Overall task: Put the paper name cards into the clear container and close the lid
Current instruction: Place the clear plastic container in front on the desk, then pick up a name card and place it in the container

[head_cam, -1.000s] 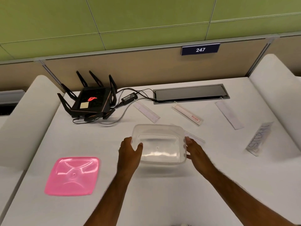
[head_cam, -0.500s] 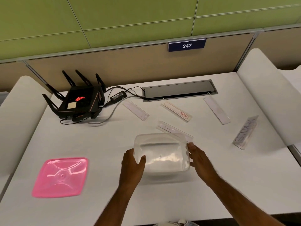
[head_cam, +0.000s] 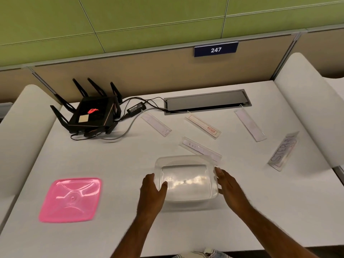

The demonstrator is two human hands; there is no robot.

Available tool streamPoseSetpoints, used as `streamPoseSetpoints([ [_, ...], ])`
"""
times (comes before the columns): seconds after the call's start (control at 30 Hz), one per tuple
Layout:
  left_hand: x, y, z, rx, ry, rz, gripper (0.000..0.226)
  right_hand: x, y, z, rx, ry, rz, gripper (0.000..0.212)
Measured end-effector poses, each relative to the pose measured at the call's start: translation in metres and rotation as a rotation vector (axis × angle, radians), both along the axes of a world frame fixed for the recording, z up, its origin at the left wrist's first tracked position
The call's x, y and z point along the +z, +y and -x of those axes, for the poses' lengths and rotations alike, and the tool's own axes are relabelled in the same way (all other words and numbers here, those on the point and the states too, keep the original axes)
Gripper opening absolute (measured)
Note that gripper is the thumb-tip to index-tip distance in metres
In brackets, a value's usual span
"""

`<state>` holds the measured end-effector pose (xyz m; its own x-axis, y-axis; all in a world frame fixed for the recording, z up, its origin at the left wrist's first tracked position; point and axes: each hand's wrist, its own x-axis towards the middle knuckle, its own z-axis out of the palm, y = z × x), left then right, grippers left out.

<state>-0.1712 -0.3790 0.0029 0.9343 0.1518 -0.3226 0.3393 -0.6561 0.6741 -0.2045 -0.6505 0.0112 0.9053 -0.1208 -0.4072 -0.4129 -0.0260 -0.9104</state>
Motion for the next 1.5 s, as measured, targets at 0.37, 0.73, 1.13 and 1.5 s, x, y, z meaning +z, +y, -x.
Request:
streamPoseSetpoints([
  [0.37, 0.01, 0.007, -0.025, -0.012, -0.066, -0.087, 0.061, -0.006, -0.014, -0.015, -0.092, -0.131, 0.344, 0.036],
  [0.73, -0.007, 0.04, -0.169, 0.011, -0.096, 0.005, 0.05, -0.02, 0.015, -0.168, 0.018, -0.21, 0.422, 0.023],
  [1.13, -0.002, 0.041, -0.229, 0.003, -0.126, 0.092, 0.032, -0.019, 0.047, -0.197, 0.08, -0.192, 0.382, 0.02],
  [1.5, -0.002, 0.036, -0.3, 0.009, -0.089, 0.017, 0.048, -0.029, 0.084, -0.237, 0.2, -0.046, 0.228, 0.032],
])
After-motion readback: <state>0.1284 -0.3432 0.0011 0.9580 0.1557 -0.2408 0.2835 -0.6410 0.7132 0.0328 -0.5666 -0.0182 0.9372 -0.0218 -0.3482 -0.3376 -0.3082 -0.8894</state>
